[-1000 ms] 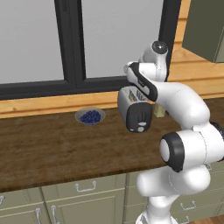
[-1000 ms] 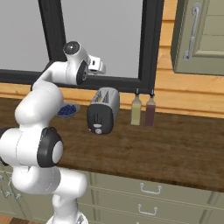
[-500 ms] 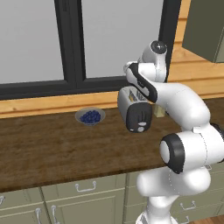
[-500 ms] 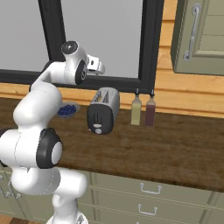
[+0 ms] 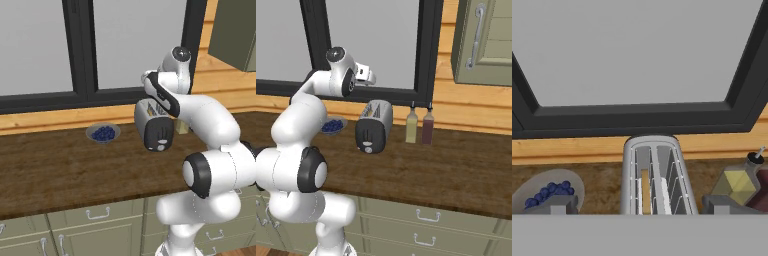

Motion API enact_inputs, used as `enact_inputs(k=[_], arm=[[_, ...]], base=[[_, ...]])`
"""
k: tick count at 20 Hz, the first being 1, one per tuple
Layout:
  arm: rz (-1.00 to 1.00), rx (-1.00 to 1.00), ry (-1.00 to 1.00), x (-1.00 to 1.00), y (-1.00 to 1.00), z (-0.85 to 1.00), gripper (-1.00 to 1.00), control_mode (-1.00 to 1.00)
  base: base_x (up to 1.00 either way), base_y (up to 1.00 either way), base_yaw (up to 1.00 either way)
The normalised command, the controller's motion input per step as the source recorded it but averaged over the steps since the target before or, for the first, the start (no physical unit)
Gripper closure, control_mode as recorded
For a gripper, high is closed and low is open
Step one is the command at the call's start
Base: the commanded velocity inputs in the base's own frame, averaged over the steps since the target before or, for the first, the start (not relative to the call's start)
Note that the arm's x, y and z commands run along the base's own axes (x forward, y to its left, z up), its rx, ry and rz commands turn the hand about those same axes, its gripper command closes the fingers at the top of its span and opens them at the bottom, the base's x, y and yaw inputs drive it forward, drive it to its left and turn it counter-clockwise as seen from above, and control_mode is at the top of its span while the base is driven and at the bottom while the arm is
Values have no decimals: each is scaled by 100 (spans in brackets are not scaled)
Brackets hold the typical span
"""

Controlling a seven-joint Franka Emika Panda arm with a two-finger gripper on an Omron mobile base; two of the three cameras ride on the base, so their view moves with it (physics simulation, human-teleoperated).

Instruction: Start the toaster. Once the lever pops up, take the bread to the plate on the dining counter.

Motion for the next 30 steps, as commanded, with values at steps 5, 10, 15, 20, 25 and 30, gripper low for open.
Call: enact_inputs(k=[5,10,15,20,25,30], arm=[[0,0,0,0,0,0,-100,-100],[0,0,0,0,0,0,-100,-100],[0,0,0,0,0,0,-100,-100],[0,0,0,0,0,0,-100,-100],[0,0,0,0,0,0,-100,-100],[0,0,0,0,0,0,-100,-100]], base=[[0,0,0],[0,0,0],[0,0,0],[0,0,0],[0,0,0],[0,0,0]])
